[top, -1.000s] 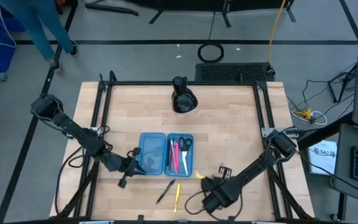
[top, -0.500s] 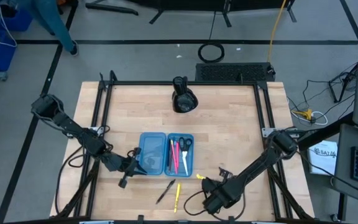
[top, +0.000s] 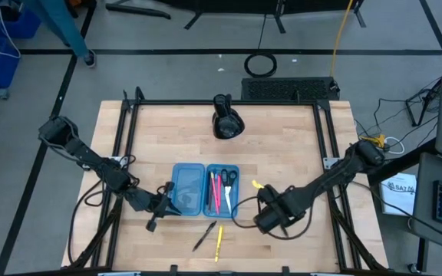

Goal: Pick & place school supplies into a supply box
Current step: Put the left black pen into the blue supply box

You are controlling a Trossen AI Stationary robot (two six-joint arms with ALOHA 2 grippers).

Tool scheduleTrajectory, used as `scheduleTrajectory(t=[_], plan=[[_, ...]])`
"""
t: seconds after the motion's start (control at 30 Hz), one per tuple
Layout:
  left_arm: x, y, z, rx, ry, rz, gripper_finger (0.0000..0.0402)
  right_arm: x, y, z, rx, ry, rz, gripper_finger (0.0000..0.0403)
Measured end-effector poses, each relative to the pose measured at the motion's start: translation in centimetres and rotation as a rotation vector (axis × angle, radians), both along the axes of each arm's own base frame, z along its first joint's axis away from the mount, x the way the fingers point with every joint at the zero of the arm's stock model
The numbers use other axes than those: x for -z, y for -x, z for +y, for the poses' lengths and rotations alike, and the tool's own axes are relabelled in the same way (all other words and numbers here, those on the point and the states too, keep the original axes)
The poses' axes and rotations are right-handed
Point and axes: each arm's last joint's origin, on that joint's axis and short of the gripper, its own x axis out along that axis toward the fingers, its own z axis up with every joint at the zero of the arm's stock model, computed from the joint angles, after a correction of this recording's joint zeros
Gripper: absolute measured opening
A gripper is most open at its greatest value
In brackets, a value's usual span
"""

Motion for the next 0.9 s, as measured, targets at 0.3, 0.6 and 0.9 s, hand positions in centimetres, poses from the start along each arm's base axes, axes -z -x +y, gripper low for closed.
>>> scheduleTrajectory(t=[0.3,0.6,0.9], plan=[[0.3,0.1,0.1,0.006,-0.029,0.026,0.0031,5.5,1.4,-0.9,0.030,-0.046,0.040,0.0222],[0.3,0.1,0.1,0.005,-0.028,0.025,0.0031,9.7,2.0,-1.9,0.045,-0.187,-0.029,0.0197],[0.3,0.1,0.1,0.007,-0.032,0.019,0.0031,12.3,4.0,-3.5,0.028,-0.162,0.057,0.0159]])
